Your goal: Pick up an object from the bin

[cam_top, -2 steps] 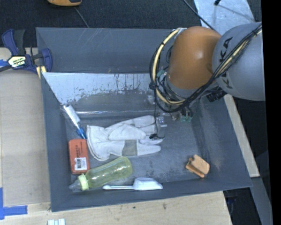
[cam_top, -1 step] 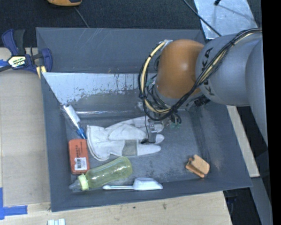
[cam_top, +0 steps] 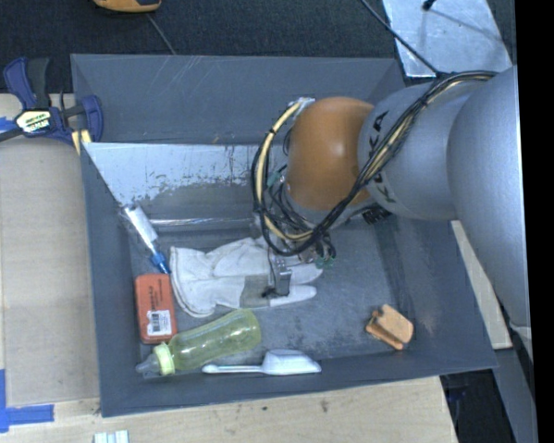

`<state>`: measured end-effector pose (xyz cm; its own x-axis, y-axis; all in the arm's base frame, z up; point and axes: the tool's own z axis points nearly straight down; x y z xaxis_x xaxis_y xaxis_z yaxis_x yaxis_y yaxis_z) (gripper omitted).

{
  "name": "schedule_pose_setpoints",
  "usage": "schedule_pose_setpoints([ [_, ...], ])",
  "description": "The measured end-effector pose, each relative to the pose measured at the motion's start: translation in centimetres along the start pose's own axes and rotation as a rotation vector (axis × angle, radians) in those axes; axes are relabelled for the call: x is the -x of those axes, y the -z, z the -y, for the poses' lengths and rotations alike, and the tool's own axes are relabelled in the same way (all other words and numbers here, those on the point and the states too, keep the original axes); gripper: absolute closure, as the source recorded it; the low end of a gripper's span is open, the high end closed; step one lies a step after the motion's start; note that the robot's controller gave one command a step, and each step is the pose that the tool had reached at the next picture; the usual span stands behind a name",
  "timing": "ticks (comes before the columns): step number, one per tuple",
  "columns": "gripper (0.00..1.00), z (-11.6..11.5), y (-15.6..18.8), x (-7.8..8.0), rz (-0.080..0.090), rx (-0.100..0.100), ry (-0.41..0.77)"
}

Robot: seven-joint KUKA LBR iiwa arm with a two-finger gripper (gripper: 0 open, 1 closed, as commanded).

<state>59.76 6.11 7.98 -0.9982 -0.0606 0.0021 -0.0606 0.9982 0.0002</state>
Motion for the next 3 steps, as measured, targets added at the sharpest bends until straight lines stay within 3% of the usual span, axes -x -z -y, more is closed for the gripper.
schedule_pose_setpoints([
  [1,1.0,1.3,-0.7,0.0,0.008,0.002,-0.062],
  [2,1.0,1.3,-0.7,0.0,0.008,0.002,-0.061],
  [3,1.0,2.4,12.3,-2.1,0.005,-0.001,-0.029],
])
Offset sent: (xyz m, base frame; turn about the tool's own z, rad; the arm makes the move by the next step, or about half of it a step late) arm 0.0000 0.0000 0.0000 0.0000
